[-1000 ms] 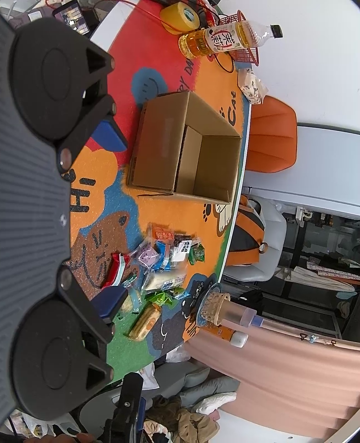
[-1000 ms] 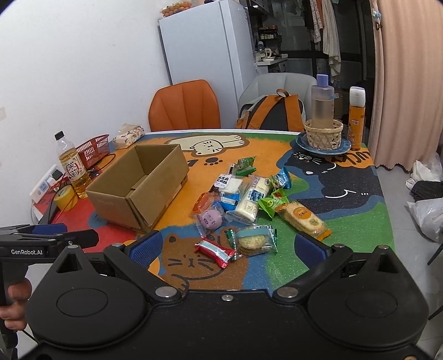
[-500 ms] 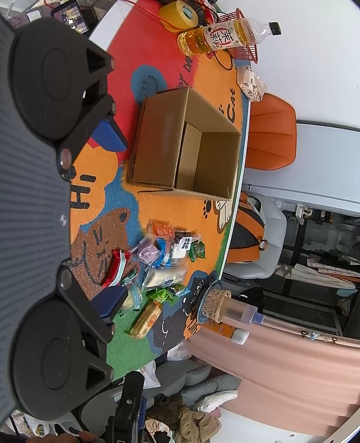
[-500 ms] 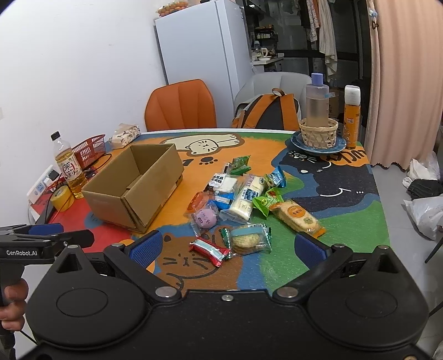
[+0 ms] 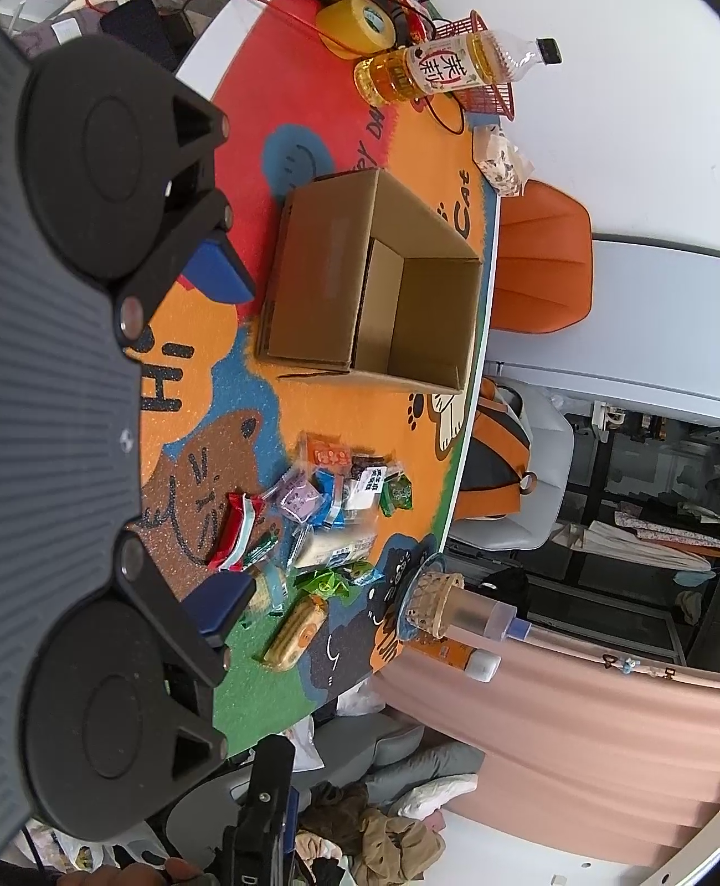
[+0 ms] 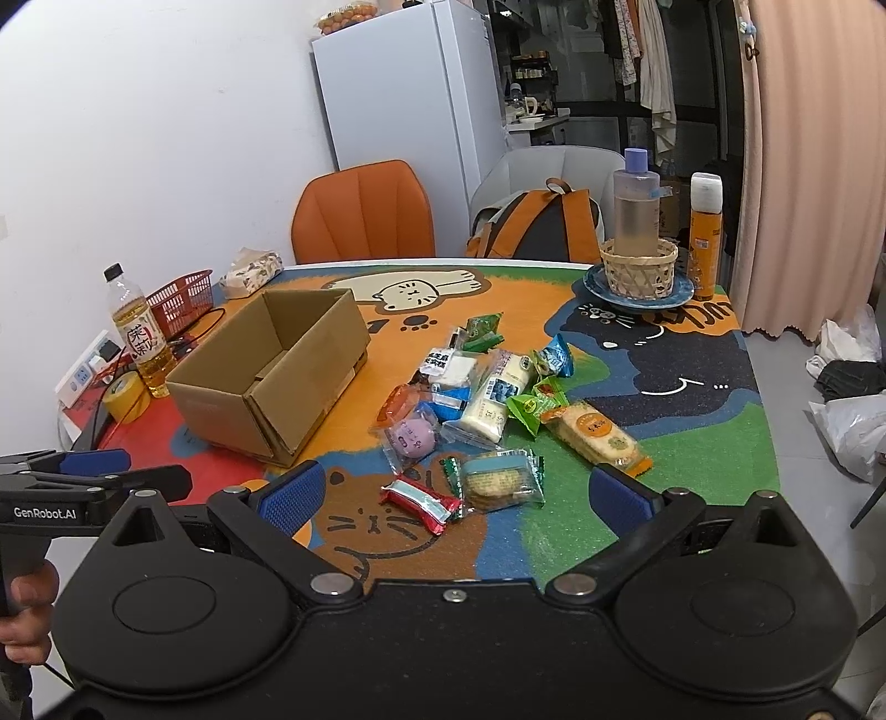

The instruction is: Organize snacks

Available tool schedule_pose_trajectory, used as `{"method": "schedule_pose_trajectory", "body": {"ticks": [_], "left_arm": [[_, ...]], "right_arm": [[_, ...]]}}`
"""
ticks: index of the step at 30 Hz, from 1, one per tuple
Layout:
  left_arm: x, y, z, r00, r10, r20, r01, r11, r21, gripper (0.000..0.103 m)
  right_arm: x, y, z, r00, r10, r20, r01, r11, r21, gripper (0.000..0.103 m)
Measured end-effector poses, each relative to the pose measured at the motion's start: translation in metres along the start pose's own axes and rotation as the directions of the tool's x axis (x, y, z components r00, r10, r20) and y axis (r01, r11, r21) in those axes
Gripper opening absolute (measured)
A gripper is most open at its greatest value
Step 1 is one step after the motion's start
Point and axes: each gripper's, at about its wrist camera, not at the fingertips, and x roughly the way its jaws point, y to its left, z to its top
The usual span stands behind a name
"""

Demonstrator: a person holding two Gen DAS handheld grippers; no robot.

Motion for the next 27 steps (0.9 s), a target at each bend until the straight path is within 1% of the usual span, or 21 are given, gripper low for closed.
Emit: {"method": "schedule_pose_trajectory", "body": {"ticks": [12,15,21,27], "left_arm": [[0.007,-0.003,-0.004,1.0,-0.013,-0.002,0.013,1.0,-0.003,0.102],[0.014,-0.004,-0.006,1.0,-0.006,-0.007,0.006,1.0,-0.007,0.102],[0.032,0.001,-0.01,1.0,0.012,-0.018,-0.013,0.999,-0.033,0.102],[0.048,0.002,-0.014,1.0,-0.003,-0.017,0.002,0.999,-0.047,0.102]], "right_arm": [[0.003,-0.009,-0.003,0.998,-0.038,0.04,0.036,0.999,0.027,0.103],[0.008,-0.015,-0.004,0.998,-0.041,0.037,0.039,0.998,0.053,0.103],[0.019,-0.027,-0.012,0.997,-0.073,0.04,0.07,0.995,0.066,0.103],[0.034,-0.043,-0.019,0.994,-0.097,0.047,0.092,0.99,0.108,0.103]]}}
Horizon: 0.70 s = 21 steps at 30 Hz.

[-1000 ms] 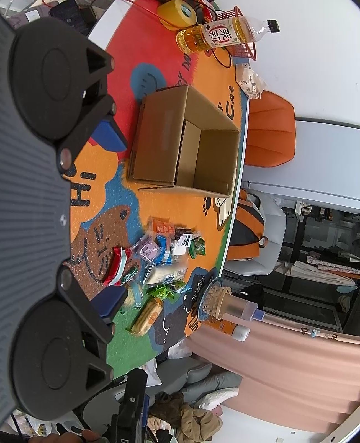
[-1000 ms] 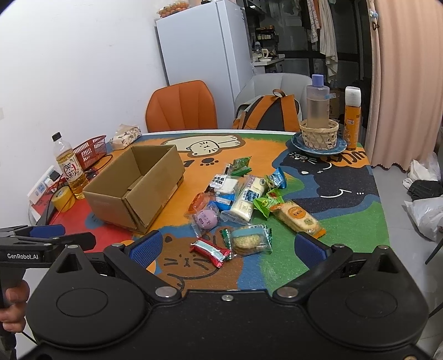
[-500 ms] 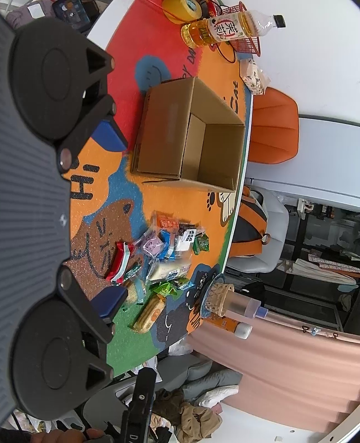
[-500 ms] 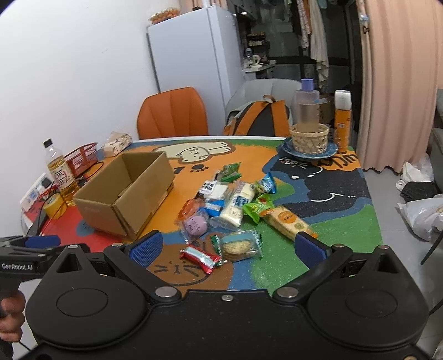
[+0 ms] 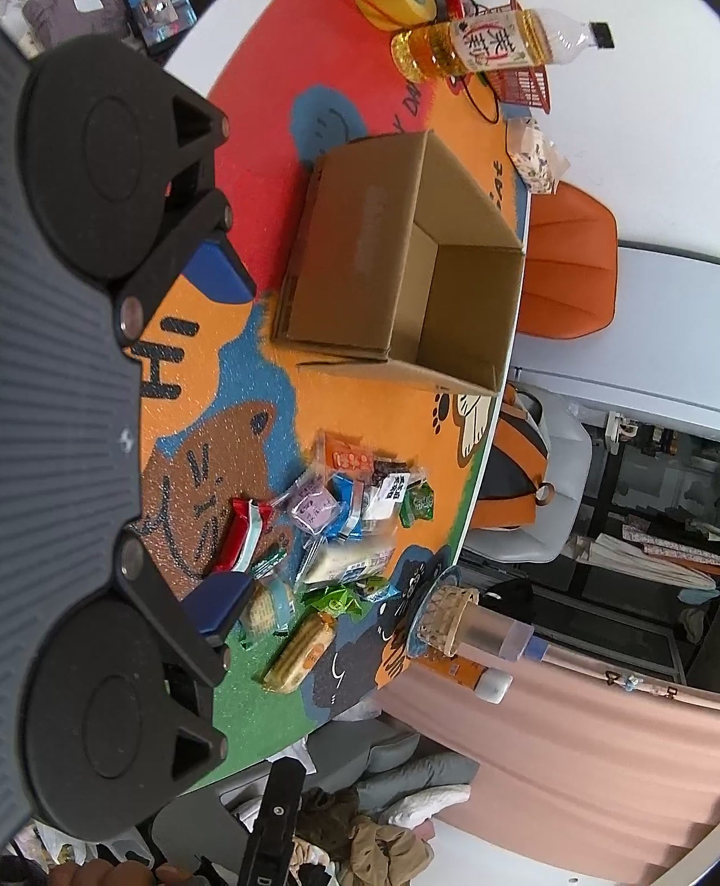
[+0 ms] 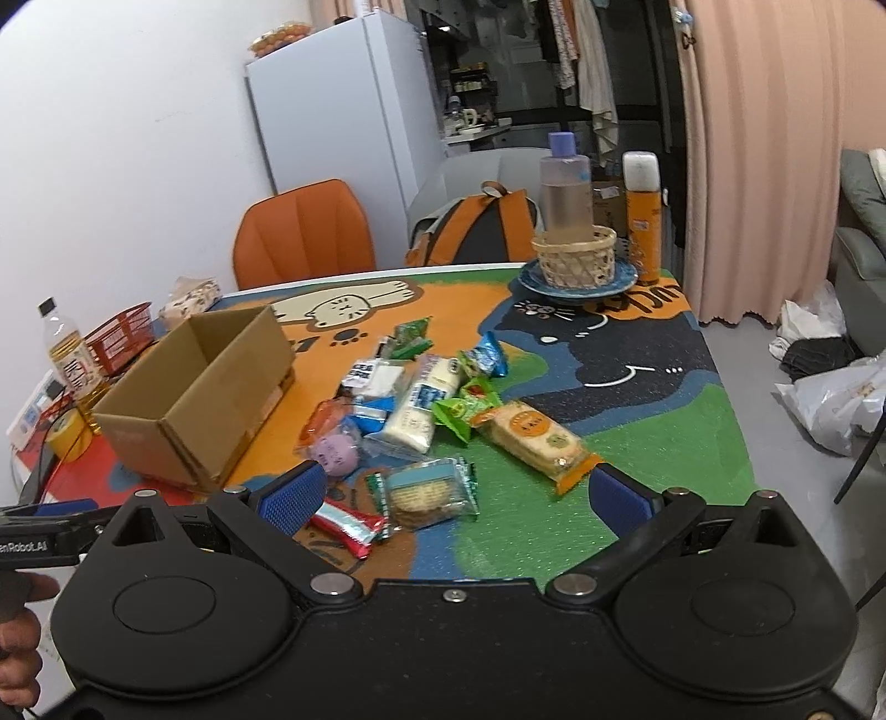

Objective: Organize snacks
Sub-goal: 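Grasp the round biscuit pack with the right gripper while the left gripper approaches the red candy bar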

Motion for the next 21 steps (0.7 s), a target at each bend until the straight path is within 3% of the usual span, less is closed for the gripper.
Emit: {"method": "schedule_pose_trajectory", "body": {"ticks": [9,17,21], "left_arm": [[0.03,-0.012,-0.004,1.0,-0.028,-0.012,0.028,1.0,0.002,0.1],[0.057,-0.026,-0.005,0.999,-0.041,-0.026,0.041,0.999,0.006,0.096],[0.068,-0.033,-0.005,0.999,-0.033,-0.027,0.034,0.999,0.023,0.091]], "right_arm": [[0.022,-0.016,-0.009,1.0,-0.005,-0.019,0.005,1.0,0.02,0.103],[0.046,-0.022,-0.018,0.997,0.045,-0.065,-0.043,0.999,0.03,0.103],[0.059,-0.019,-0.018,0.993,0.09,-0.078,-0.089,0.996,0.013,0.097]]}}
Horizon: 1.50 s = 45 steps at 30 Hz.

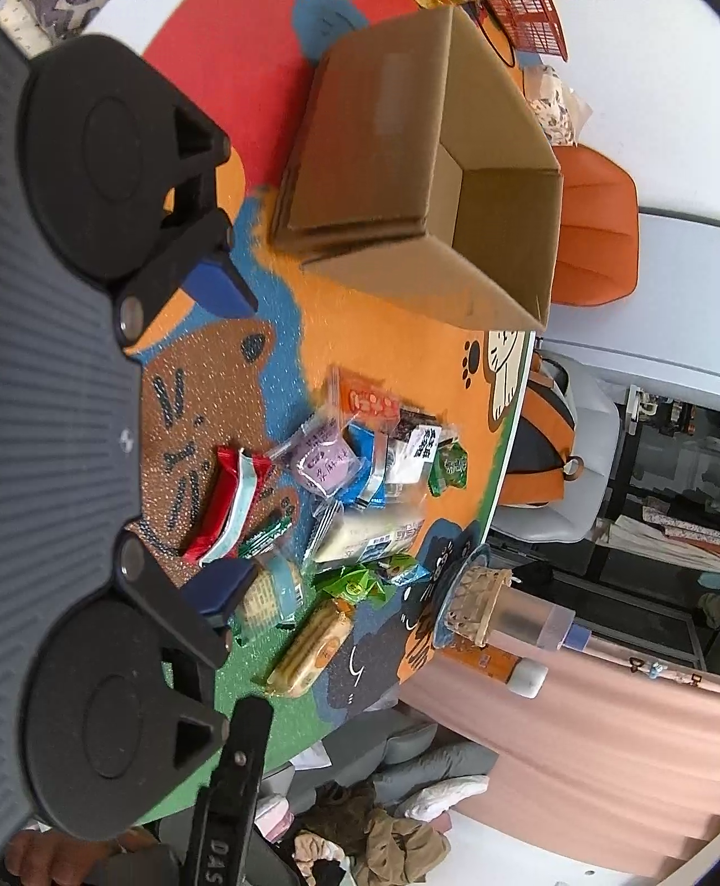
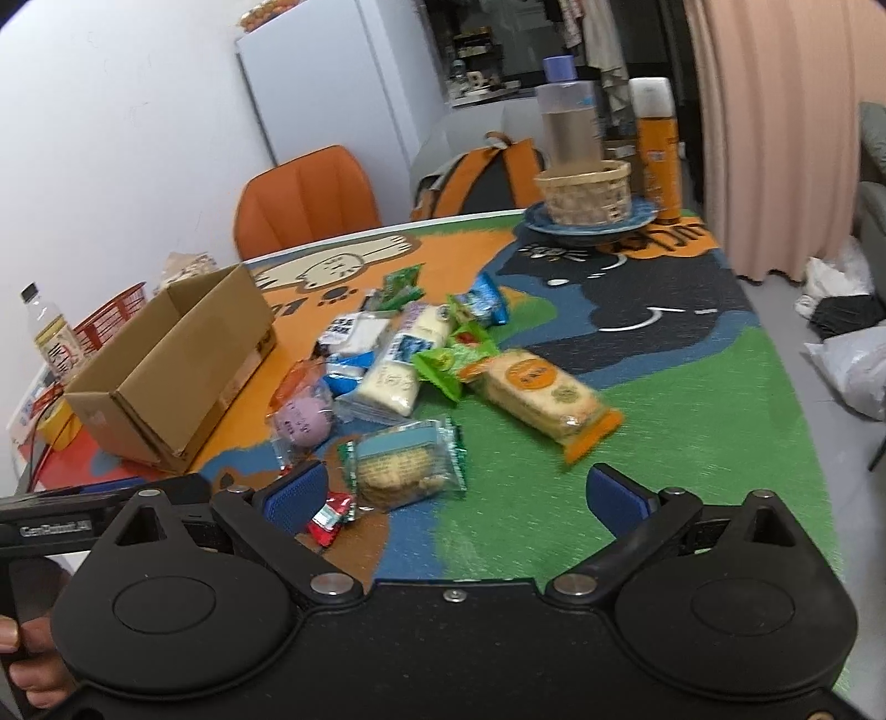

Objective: Organize snacks
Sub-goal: 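Grasp the round biscuit pack with the right gripper while the left gripper approaches the red candy bar, then grasp the red-and-white candy bar with the left gripper while the right gripper lifts the biscuit pack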

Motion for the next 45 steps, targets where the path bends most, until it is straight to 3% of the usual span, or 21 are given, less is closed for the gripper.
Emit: {"method": "schedule_pose_trajectory", "body": {"ticks": [4,10,18,20,23,25,41,45], "left_arm": [[0.008,-0.002,0.001,1.0,-0.001,-0.006,0.001,1.0,0.009,0.088],[0.018,0.0,0.003,1.0,-0.002,-0.022,0.002,1.0,0.0,0.073],[0.023,0.008,0.007,0.999,0.016,-0.033,-0.017,1.0,-0.01,0.073],[0.025,0.008,0.007,0.999,0.013,-0.038,-0.013,1.0,-0.007,0.073],[0.029,0.007,0.008,0.999,0.001,-0.052,-0.002,1.0,-0.007,0.073],[0.031,0.004,0.009,0.999,-0.009,-0.048,0.009,1.0,0.001,0.073],[0.052,-0.019,0.005,0.992,-0.094,-0.09,0.099,0.994,0.047,0.076],[0.058,-0.029,0.003,0.989,-0.089,-0.115,0.1,0.99,0.101,0.08]], "right_arm": [[0.016,0.004,0.001,0.999,0.023,-0.032,-0.024,0.999,-0.029,0.089],[0.034,0.011,0.002,0.997,0.046,-0.056,-0.049,0.997,-0.061,0.089],[0.055,0.024,0.005,0.995,0.057,-0.083,-0.067,0.991,-0.119,0.087],[0.06,0.027,0.005,0.994,0.056,-0.092,-0.067,0.99,-0.128,0.08],[0.068,0.027,0.004,0.992,0.043,-0.12,-0.058,0.991,-0.124,0.06],[0.068,0.026,0.003,0.991,0.051,-0.121,-0.066,0.99,-0.122,0.057],[0.046,-0.006,-0.002,0.994,-0.05,-0.1,0.043,0.997,-0.069,0.052],[0.04,-0.013,-0.004,0.993,-0.067,-0.098,0.061,0.996,-0.066,0.052]]}}
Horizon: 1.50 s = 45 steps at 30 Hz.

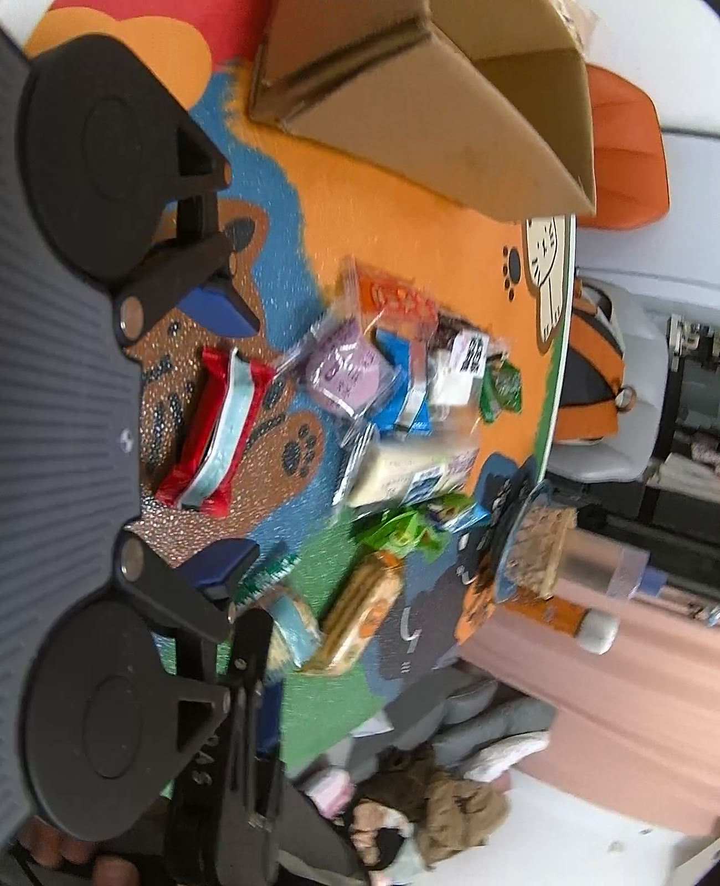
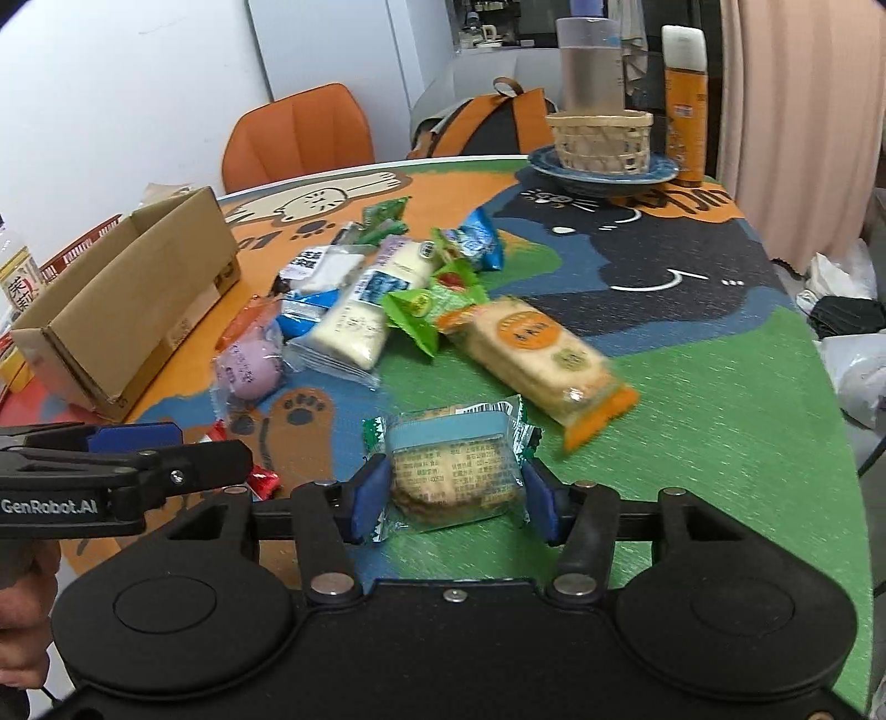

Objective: Organize snacks
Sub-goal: 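Grasp the red-and-white candy bar with the left gripper while the right gripper lifts the biscuit pack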

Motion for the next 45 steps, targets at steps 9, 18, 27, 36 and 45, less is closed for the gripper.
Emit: {"method": "schedule_pose_trajectory", "body": {"ticks": [9,18,27,36,45], "left_arm": [[0.008,-0.007,-0.01,0.999,0.049,0.008,-0.049,0.996,0.078,0.08],[0.004,-0.004,-0.013,0.996,0.073,0.046,-0.077,0.993,0.087,0.048],[-0.011,0.008,-0.015,0.996,0.036,0.077,-0.039,0.998,0.043,0.039],[-0.039,0.028,-0.012,0.988,0.051,0.143,-0.049,0.999,-0.014,0.039],[-0.071,0.041,-0.001,0.972,0.086,0.219,-0.077,0.996,-0.048,0.039]], "right_arm": [[-0.003,-0.005,-0.004,1.0,-0.013,0.004,0.012,1.0,0.019,0.06],[0.008,0.015,-0.003,0.999,-0.046,0.011,0.047,0.997,-0.06,0.074],[0.007,0.031,-0.003,1.0,0.0,0.008,0.0,0.997,-0.083,0.053],[-0.003,0.061,0.009,0.997,0.044,0.057,-0.036,0.992,-0.124,0.052],[-0.014,0.083,0.024,0.99,0.086,0.11,-0.069,0.986,-0.152,0.052]]}}
